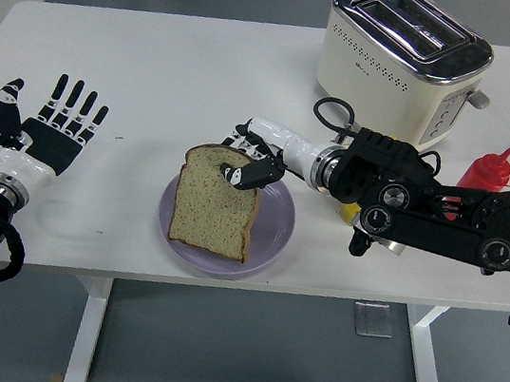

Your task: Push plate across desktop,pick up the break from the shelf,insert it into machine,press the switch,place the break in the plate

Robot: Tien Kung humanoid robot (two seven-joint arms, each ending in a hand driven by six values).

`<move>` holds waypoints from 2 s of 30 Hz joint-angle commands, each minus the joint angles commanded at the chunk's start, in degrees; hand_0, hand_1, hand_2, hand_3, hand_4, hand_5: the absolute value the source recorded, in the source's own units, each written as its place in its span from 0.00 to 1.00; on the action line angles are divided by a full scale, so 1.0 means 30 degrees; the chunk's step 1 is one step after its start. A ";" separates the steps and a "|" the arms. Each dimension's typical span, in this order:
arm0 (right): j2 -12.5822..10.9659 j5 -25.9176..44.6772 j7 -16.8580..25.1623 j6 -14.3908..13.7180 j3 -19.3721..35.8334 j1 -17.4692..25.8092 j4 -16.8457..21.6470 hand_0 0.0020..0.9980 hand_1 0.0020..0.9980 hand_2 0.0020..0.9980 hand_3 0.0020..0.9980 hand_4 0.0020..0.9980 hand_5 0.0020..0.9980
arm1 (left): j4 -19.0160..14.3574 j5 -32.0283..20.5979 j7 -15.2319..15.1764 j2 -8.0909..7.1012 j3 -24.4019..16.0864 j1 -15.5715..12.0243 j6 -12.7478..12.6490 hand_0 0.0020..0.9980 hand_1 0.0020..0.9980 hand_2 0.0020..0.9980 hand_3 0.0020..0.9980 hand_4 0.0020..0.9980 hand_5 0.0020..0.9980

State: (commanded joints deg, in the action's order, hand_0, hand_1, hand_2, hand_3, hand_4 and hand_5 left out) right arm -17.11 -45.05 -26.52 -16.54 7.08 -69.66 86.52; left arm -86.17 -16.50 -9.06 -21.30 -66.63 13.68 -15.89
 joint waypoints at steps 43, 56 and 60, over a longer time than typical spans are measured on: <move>0.0184 0.1023 0.0878 0.1419 -0.0316 -0.0144 -0.1170 0.27 0.50 0.62 0.59 0.56 0.05 | 0.1051 0.0477 -0.0270 0.0078 -0.0534 0.0010 -0.0027 0.81 0.76 0.72 0.71 0.64 1.00; 0.0031 -0.0946 0.1265 0.0859 -0.0289 -0.0284 -0.1261 0.28 0.52 0.65 0.63 0.65 0.12 | 0.1160 0.0581 -0.0217 0.0074 -0.0589 -0.0022 0.0045 0.82 0.76 0.72 0.71 0.64 1.00; 0.0027 -0.1382 0.1107 0.1346 -0.0391 -0.0325 -0.1179 0.28 0.52 0.65 0.63 0.65 0.12 | 0.1140 0.0588 -0.0190 0.0072 -0.0553 -0.0009 0.0068 0.82 0.76 0.72 0.71 0.64 1.00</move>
State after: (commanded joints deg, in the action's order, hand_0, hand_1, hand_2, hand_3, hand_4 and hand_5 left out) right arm -17.03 -49.19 -23.20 -12.50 5.90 -70.64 82.98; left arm -82.75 -14.73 -9.63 -21.09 -68.28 13.65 -15.69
